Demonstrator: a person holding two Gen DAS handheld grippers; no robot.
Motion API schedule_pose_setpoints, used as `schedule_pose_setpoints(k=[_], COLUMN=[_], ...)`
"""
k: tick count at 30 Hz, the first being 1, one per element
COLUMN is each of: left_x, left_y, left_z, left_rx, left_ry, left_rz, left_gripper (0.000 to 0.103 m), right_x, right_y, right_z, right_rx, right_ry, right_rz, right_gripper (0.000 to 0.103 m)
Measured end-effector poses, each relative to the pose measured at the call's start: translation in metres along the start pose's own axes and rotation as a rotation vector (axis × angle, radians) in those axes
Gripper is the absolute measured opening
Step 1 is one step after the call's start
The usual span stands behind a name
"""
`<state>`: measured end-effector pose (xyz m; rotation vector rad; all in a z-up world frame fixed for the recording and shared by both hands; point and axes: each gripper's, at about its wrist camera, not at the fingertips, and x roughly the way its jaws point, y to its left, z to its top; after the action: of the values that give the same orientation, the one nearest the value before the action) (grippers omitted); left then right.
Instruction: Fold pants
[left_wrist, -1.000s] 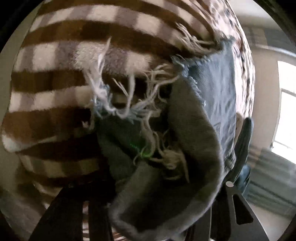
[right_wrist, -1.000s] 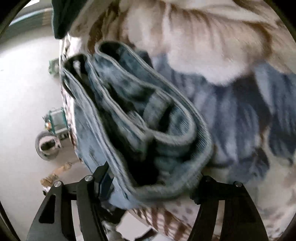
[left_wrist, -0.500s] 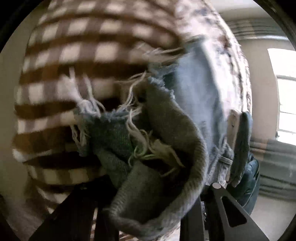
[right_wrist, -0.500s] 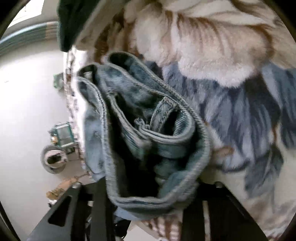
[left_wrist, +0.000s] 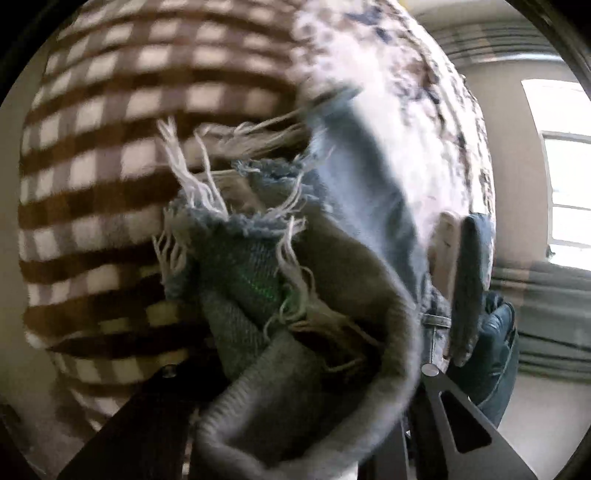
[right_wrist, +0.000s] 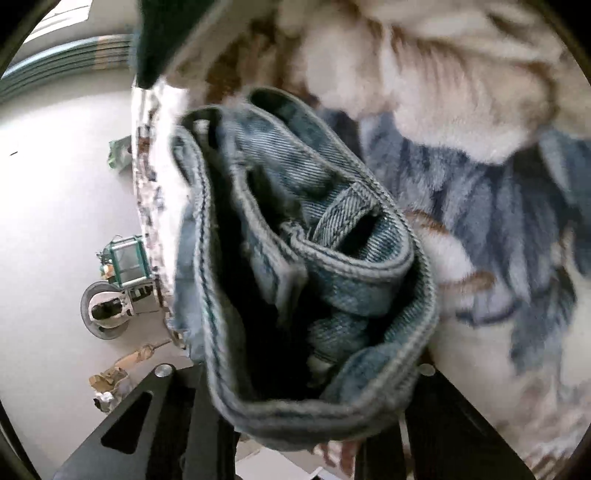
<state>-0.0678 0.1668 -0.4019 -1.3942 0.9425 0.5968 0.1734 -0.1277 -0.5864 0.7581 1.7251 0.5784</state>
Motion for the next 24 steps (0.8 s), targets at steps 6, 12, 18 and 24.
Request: schedule_pose_setpoints(k=[6,12,18,24], left_x=[-0.032,-0.046,-0.040,0.051], left_y=[-0.064,-0.166,-0.286,-0.397], left_z=[0.021,0.054,0.068,0.090], left_rx=[0.167,0.319,0.508,0.614], left_ry=[0.000,0.007,0.003,0.096], left_rz=[-0.055,-0.173,-0.304,-0.376], left_gripper=[0.018,0.018,0.018,0.018], right_x=[-0.025,-0.068,-0.145,-0.212], right_y=[0.052,0.120,0.208,0.224], right_z=[-0.007,0.022,0.074,0.141], right_rx=[-0.012,-0.035,-0.122,-0.139], right_ry=[-0.050,-0.158,-0.360,-0.598], right_rz=[0.062,0.155,0.235,0.259], right_gripper=[0.019,0.019,0.019,0.019])
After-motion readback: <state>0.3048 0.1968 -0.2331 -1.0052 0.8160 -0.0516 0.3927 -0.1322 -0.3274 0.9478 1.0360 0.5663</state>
